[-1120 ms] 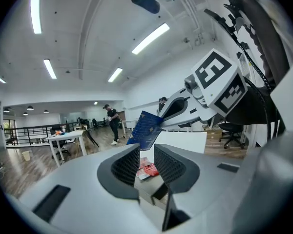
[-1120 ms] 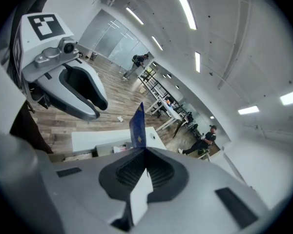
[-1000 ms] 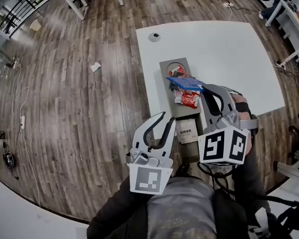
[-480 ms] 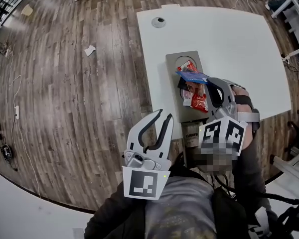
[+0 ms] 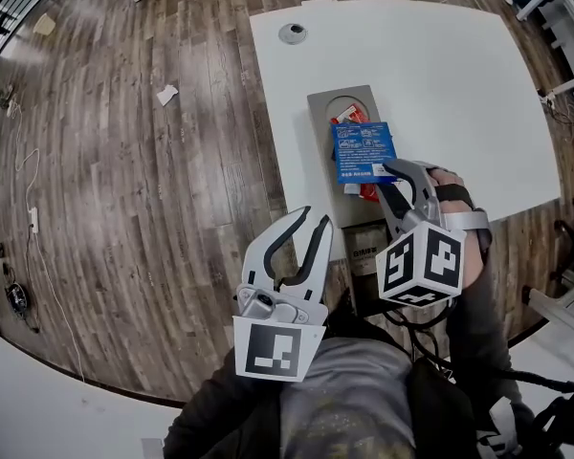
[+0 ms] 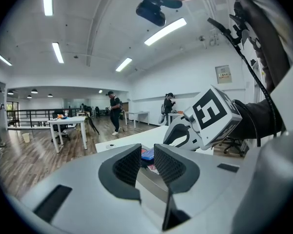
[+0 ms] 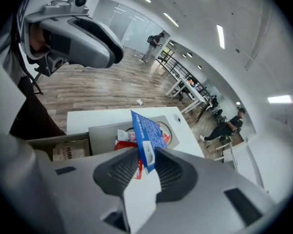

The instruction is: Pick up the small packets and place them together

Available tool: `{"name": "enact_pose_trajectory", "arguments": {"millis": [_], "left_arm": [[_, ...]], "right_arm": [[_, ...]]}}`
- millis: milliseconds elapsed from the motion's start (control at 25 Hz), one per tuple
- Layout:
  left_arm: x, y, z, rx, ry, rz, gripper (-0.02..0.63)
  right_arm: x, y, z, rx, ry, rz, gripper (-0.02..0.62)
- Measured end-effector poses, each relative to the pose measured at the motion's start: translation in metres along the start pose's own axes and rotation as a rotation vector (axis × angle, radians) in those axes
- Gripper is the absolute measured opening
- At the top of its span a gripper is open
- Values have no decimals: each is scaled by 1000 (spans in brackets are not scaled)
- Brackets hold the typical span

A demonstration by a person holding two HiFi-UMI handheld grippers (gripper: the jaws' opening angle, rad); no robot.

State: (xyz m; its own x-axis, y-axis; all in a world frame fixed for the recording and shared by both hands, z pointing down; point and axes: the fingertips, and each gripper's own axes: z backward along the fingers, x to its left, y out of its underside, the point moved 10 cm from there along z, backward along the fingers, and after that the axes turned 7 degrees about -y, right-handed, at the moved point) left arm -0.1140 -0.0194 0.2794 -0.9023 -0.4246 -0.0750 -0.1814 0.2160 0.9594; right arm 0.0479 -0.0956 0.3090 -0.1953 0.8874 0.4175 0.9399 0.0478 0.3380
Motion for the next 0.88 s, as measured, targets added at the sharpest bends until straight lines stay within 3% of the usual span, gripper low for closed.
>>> {"name": "enact_pose_trajectory", "arguments": {"millis": [200,320,560,880], "left_arm": [[-4,-2,3,-8,2,4,74],[-8,-4,6,-16,8,1,74],[-24,-10,16,-3,4,31,74],[-60,-24,37,-90,13,-3,74]], "right_arm": [[7,3,4,-1,-93,4,183],[12,6,10,-3,-109,6,195],[19,16,39,-29,-83,-17,195],[42,44,88,-64,-12,-73,195]]}}
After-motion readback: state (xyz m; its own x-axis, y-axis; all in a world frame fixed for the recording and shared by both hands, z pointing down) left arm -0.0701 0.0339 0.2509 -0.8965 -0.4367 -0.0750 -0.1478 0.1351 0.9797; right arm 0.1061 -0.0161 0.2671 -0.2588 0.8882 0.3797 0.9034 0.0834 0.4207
